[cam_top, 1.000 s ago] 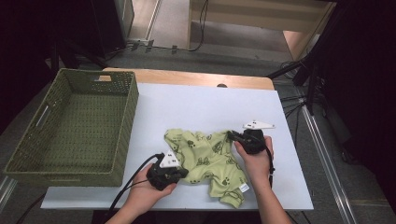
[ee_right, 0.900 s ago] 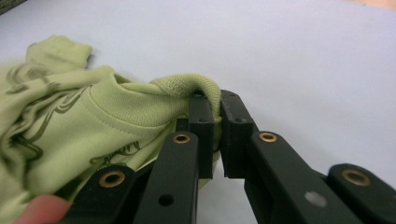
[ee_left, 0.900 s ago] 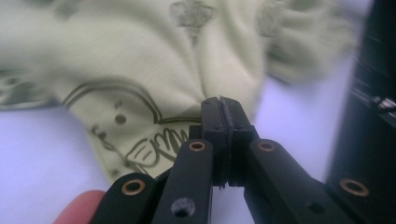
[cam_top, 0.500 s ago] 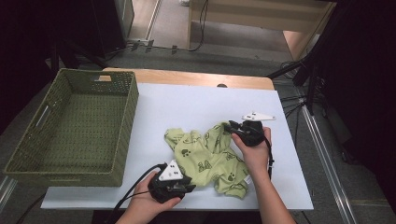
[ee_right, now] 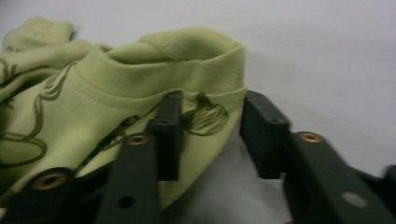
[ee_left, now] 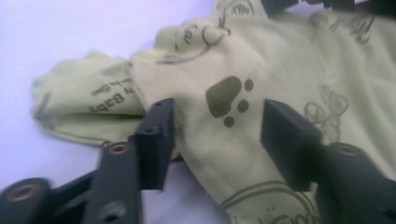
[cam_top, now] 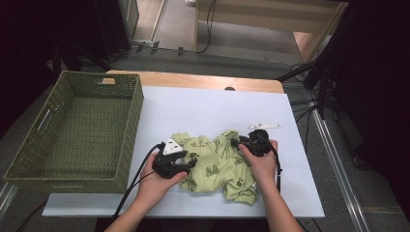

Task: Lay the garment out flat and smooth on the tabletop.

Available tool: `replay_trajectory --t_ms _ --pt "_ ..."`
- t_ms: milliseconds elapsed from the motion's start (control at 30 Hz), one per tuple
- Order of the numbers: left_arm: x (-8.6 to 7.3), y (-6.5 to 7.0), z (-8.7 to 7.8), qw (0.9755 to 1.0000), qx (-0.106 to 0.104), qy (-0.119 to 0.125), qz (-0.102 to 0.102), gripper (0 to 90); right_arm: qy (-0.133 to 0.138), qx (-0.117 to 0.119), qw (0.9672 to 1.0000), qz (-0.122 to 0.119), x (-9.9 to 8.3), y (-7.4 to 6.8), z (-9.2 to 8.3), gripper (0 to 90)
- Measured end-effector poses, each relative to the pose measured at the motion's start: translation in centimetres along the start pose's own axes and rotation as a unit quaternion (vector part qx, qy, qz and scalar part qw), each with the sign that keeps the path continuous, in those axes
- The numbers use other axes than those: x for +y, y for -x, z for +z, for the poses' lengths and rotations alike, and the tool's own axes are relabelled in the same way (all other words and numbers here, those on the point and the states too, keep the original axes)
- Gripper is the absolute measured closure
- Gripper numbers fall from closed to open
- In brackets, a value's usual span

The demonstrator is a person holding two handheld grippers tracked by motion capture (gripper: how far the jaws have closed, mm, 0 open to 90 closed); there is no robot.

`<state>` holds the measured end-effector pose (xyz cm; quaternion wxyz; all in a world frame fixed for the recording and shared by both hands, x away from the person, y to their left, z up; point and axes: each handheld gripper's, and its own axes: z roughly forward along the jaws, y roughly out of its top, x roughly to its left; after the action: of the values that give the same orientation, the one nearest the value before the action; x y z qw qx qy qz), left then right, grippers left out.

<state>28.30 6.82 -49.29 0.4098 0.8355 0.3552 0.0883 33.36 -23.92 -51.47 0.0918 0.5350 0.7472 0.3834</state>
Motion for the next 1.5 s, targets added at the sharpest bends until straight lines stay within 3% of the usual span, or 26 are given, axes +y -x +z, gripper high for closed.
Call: replay_trajectory --t_ms 67,133,333,500,600,633,700,733,767,867,933,1033,1100,1167,1300,1500 --pt "-0.1 0.2 -0.1 0.9999 -0.005 0.002 0.01 77.1 -0.009 0.003 0.9998 -0.019 0.0 -0.4 0.1 80.4" --pt "-0.2 0.6 -0.7 0.9997 -0.005 0.014 0.019 86.0 0.003 -0.005 0.9996 -0.027 0.2 -0.6 -0.3 84.3" --pt "0.1 1.0 -3.5 0.9976 -0.026 0.041 0.05 87.7 0.039 -0.032 0.9984 -0.026 1.0 0.2 -2.3 85.8" --pt "-0.8 2.6 -4.9 0.9934 -0.066 0.027 0.09 88.0 0.067 -0.056 0.9961 -0.016 2.0 1.1 -3.8 85.8" --pt "-2.1 3.9 -4.7 0.9873 -0.108 -0.013 0.115 88.1 0.076 -0.078 0.994 -0.01 2.6 1.6 -4.4 85.9" --pt "-2.6 4.6 -4.3 0.983 -0.12 -0.038 0.133 88.1 0.076 -0.083 0.9936 -0.009 2.7 1.8 -4.6 85.9" --pt "-3.7 5.9 -3.6 0.9706 -0.124 -0.081 0.19 88.0 0.079 -0.092 0.9926 -0.011 3.0 2.1 -4.8 85.9" --pt "-4.0 6.3 -3.4 0.9658 -0.133 -0.095 0.201 87.7 0.081 -0.091 0.9925 -0.012 3.1 2.2 -4.8 85.9" --pt "-4.0 6.3 -3.3 0.9647 -0.141 -0.092 0.202 85.5 0.084 -0.088 0.9925 -0.013 3.2 2.2 -4.9 85.8" --pt "-2.8 5.2 -3.5 0.9779 -0.153 -0.044 0.136 60.6 0.092 -0.072 0.993 -0.014 3.2 2.3 -5.1 80.0" --pt "-1.6 3.9 -3.9 0.9861 -0.139 -0.009 0.09 50.3 0.101 -0.068 0.9926 -0.005 3.0 2.4 -5.4 70.9" --pt "0.0 2.3 -3.8 0.993 -0.104 0.035 0.044 45.4 0.113 -0.046 0.9924 0.012 2.8 2.8 -6.1 58.5" --pt "1.1 1.5 -3.4 0.9949 -0.085 0.048 0.022 44.1 0.114 -0.052 0.992 0.013 2.6 2.9 -6.5 53.3" --pt "2.1 1.0 -2.8 0.996 -0.068 0.057 0.013 43.0 0.105 -0.057 0.9927 0.011 2.3 3.0 -6.6 50.8" --pt "3.8 0.0 -0.4 0.999 -0.025 0.036 0.008 43.0 0.08 -0.062 0.9948 0.013 1.5 3.7 -6.0 49.7" --pt "4.3 -1.2 3.4 0.9999 0.008 -0.002 -0.007 44.7 0.02 -0.04 0.9986 0.03 -0.2 3.7 -4.1 44.7"
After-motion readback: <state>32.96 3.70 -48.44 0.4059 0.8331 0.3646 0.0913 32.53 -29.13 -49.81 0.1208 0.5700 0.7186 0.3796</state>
